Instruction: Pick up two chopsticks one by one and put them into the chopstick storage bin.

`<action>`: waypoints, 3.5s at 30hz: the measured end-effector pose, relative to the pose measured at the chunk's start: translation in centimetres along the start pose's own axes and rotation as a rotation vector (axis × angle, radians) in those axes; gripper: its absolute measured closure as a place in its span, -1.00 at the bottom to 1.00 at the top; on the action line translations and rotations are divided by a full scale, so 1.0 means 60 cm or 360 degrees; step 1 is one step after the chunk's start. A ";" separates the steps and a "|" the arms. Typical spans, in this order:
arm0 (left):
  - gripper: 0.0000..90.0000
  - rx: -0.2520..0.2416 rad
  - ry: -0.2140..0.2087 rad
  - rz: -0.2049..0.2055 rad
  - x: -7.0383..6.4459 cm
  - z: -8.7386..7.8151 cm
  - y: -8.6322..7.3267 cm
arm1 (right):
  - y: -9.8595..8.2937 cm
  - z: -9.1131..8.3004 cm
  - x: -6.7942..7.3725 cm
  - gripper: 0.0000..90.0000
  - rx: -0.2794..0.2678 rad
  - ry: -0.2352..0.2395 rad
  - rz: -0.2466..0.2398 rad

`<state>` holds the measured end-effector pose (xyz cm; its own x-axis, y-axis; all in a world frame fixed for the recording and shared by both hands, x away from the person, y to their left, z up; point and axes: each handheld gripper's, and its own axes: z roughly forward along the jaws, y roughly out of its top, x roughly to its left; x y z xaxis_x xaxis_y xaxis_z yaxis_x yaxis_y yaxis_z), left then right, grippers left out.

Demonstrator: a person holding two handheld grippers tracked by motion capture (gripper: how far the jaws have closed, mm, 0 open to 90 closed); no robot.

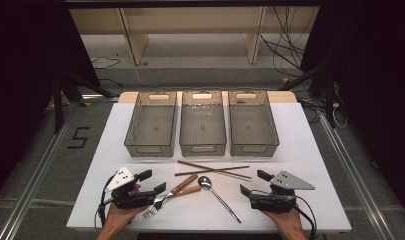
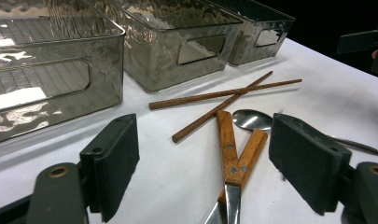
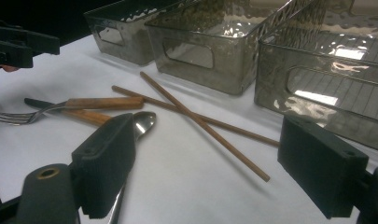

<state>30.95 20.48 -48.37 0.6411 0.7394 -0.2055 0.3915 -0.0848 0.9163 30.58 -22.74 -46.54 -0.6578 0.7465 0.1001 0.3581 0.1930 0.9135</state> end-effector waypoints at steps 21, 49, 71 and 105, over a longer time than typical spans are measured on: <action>-0.47 -0.0004 0.0014 -0.0013 0.002 0.000 0.000 | 0.060 0.037 0.002 -0.44 0.0307 0.0105 -0.0307; -0.47 -0.0015 0.0016 -0.0026 0.005 -0.002 0.000 | 0.078 0.201 -0.005 0.41 0.0896 0.0196 -0.0673; -0.47 -0.0011 0.0017 -0.0029 0.006 -0.002 0.000 | 0.082 0.209 0.007 0.92 0.1019 0.0281 -0.0855; -0.47 -0.0064 0.0058 -0.0050 0.010 -0.009 0.002 | 0.245 0.305 0.087 0.92 0.0547 0.0109 -0.0335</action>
<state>31.03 21.26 -48.22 0.6043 0.7651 -0.2223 0.3839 -0.0351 0.9227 44.56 -4.37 -39.82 -0.7787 0.6263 -0.0387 0.4037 0.5473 0.7331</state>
